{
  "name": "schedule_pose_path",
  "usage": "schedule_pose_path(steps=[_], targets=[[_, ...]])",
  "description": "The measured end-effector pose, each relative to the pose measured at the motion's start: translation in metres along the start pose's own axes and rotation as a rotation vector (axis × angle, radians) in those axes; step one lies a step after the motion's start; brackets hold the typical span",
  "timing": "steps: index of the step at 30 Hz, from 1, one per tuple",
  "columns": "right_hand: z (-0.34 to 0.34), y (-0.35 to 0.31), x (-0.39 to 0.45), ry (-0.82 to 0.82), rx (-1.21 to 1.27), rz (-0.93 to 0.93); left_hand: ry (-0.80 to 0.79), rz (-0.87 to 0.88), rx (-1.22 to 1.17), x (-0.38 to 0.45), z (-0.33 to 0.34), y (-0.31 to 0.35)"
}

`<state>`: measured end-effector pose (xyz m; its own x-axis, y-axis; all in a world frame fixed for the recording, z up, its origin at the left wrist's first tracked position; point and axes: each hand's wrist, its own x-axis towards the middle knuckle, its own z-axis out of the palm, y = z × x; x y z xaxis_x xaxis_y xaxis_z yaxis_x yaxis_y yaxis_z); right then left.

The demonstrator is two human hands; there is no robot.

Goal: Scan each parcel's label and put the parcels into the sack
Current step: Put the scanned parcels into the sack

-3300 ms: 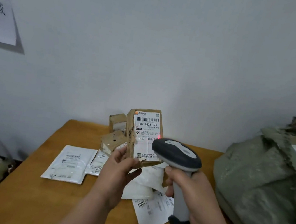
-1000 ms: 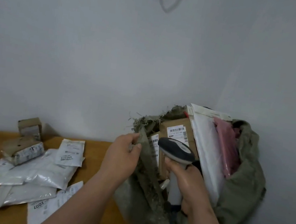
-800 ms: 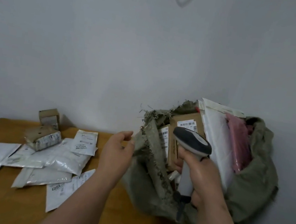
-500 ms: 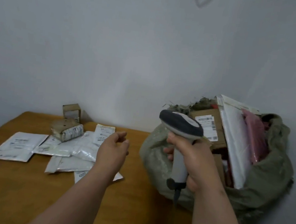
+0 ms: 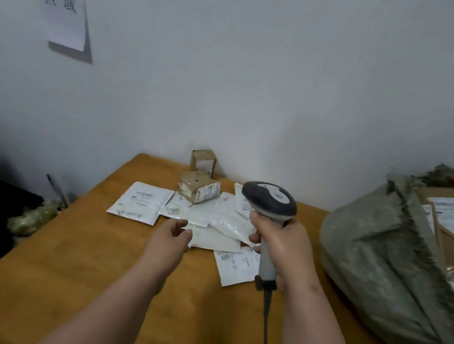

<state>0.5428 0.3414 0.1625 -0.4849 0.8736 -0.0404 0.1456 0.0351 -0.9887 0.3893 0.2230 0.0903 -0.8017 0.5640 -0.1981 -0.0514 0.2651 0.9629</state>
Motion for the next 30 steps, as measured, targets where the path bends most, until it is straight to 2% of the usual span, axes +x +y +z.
schedule_pose_path(steps=[6,14,21,30], targets=[[0.049,0.013,0.052,-0.025,0.017,0.051,0.048,-0.064,0.043,0.059,-0.023,-0.021],[0.089,0.051,0.15,-0.053,0.037,0.223,0.036,-0.083,0.164,0.163,-0.009,-0.023],[0.128,0.082,0.212,-0.026,0.065,0.321,0.031,-0.082,0.41,0.256,0.006,-0.032],[0.181,0.128,0.272,0.093,0.072,0.43,-0.128,0.079,0.821,0.395,0.034,-0.051]])
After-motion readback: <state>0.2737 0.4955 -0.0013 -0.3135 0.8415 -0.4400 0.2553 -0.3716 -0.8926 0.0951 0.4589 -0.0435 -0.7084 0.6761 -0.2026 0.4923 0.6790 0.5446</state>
